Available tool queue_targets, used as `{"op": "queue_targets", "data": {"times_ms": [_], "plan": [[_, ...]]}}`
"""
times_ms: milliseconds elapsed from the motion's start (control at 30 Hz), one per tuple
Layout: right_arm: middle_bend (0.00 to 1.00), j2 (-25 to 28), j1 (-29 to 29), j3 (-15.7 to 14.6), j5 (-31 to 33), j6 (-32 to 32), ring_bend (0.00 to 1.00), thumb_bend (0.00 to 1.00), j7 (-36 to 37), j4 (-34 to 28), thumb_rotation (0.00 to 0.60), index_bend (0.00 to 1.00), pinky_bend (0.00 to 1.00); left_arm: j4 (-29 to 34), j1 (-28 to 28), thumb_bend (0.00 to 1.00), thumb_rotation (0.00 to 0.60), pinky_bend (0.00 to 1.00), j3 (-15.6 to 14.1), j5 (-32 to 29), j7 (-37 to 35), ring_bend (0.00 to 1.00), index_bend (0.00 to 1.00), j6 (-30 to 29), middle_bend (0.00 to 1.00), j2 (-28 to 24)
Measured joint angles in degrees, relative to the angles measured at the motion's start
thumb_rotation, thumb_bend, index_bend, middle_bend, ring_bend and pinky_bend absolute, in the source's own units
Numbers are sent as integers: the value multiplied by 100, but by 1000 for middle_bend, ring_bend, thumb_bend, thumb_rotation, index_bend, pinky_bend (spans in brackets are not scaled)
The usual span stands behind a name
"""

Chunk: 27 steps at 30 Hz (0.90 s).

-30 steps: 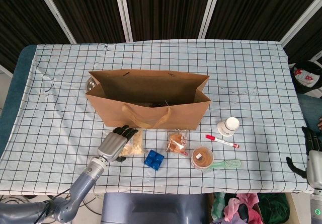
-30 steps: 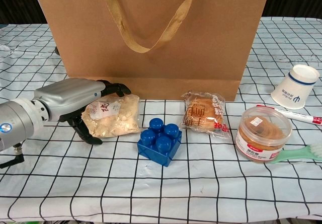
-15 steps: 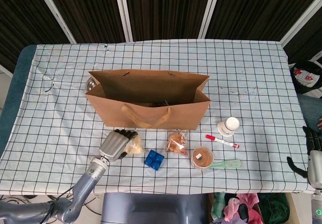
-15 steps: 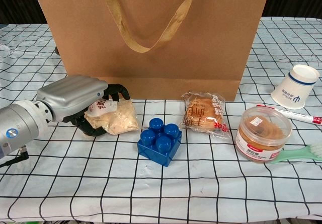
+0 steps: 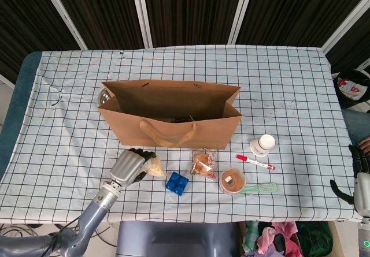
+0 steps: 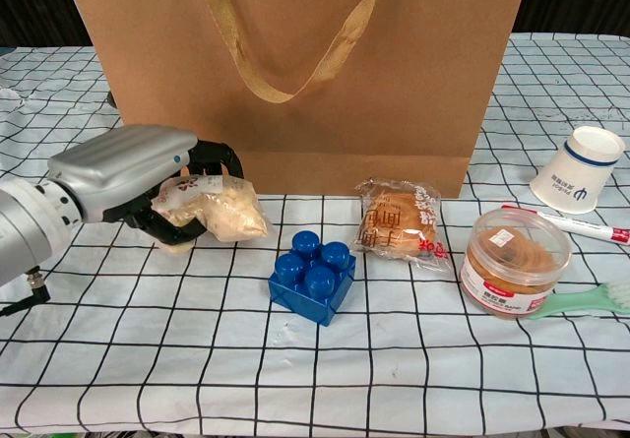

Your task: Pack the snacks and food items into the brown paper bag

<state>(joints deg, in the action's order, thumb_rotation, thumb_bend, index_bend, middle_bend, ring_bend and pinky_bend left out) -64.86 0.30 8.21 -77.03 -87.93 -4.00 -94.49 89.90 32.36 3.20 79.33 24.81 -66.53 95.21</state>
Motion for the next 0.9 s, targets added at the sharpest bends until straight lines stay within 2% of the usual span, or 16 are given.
{"op": "queue_targets", "data": {"times_ms": [333, 467, 533, 633, 733, 900], "plan": [[77, -6, 0, 4, 4, -6, 178, 220, -17, -1, 600, 6, 215, 918, -187, 404, 600, 498, -201, 1340, -849, 407, 349, -837, 473, -543], [78, -2, -8, 8, 12, -20, 178, 219, -24, -14, 600, 6, 215, 1515, -142, 403, 600, 498, -103, 2197, -947, 407, 340, -1240, 473, -843], [84, -3, -7, 8, 15, -18, 178, 219, -34, -16, 600, 6, 215, 1764, -104, 402, 600, 498, -3, 2338, -942, 407, 350, -1298, 473, -956], [90, -20, 4, -2, 13, 7, 178, 220, -59, -8, 600, 7, 215, 2168, 29, 402, 600, 498, 397, 2332, -916, 407, 361, -1350, 473, -1107], [90, -37, 14, -6, 26, 31, 178, 219, -73, -1, 600, 7, 215, 2382, 239, 402, 600, 498, 1054, 2065, -795, 407, 360, -1322, 471, -1170], [90, -50, 19, 6, 65, 44, 178, 219, -92, 19, 600, 6, 215, 2427, 799, 402, 600, 498, 2237, 1123, -325, 407, 354, -1091, 468, -1155]]}}
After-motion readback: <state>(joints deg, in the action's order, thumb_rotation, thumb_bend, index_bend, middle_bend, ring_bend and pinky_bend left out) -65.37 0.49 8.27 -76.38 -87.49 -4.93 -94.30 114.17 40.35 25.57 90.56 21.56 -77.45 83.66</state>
